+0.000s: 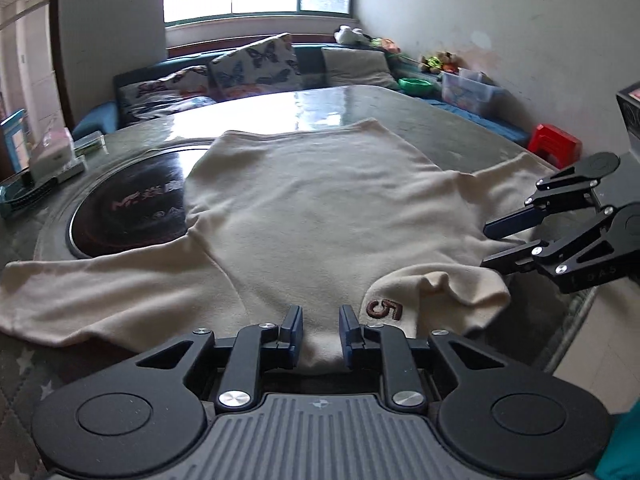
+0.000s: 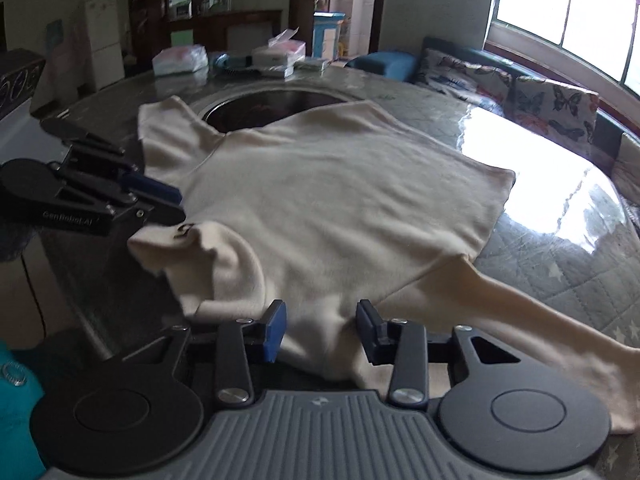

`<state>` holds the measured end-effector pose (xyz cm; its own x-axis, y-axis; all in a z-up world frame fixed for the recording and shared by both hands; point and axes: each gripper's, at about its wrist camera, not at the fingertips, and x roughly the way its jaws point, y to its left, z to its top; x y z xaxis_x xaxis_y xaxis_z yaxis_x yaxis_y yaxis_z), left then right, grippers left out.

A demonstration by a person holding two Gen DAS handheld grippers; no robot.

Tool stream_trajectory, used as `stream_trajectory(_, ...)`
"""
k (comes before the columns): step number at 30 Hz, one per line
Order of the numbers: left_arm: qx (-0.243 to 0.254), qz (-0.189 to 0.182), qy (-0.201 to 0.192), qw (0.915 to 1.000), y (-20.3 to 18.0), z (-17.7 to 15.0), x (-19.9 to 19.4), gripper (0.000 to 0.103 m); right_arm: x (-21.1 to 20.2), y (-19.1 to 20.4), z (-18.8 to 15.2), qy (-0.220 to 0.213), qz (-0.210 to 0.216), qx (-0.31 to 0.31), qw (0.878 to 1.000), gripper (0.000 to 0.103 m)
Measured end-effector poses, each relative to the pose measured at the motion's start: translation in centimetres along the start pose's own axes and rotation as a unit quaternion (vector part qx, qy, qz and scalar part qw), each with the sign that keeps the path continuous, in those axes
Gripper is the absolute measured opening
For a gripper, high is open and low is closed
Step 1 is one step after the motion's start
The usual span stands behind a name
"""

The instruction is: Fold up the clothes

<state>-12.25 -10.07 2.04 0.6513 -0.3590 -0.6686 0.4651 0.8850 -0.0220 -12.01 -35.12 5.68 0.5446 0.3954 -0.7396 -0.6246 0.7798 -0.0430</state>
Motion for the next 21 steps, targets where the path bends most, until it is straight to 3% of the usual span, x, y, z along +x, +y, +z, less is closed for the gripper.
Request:
stream_trajectory(5,-0.025,-0.012,-0.005,0.9996,2.3,2.5,-0.4,0.024,-1.1,-1.5,0.8,-0.003,0.017,0.015,1.0,0.039)
stream_trajectory(8,-0.034,0.024,-0.024,0.9988,3.8,5.0,0.0,0.024,-1.1,-3.5,2.6,-0.036,0.019,0.047,0.998,0.039)
stream_trajectory(10,-0.054,0.051,-0.035,0.9966,4.9,6.8,0.8,0.026,-0.3,-4.9,3.9,-0.049,-0.005,0.054,0.997,0.039)
stream_trajectory(12,-0.075,0.082,-0.042,0.9929,6.1,8.6,2.2,0.034,0.8,-6.2,5.0,-0.056,-0.024,0.069,0.996,0.039)
stream_trajectory(15,-0.081,0.128,-0.043,0.9876,7.1,10.7,5.1,0.037,2.4,-8.5,6.4,-0.063,-0.044,0.093,0.993,0.039)
stream_trajectory(21,-0.077,0.146,-0.019,0.9861,8.4,13.4,11.0,0.041,5.0,-12.6,8.6,-0.073,-0.072,0.137,0.985,0.039)
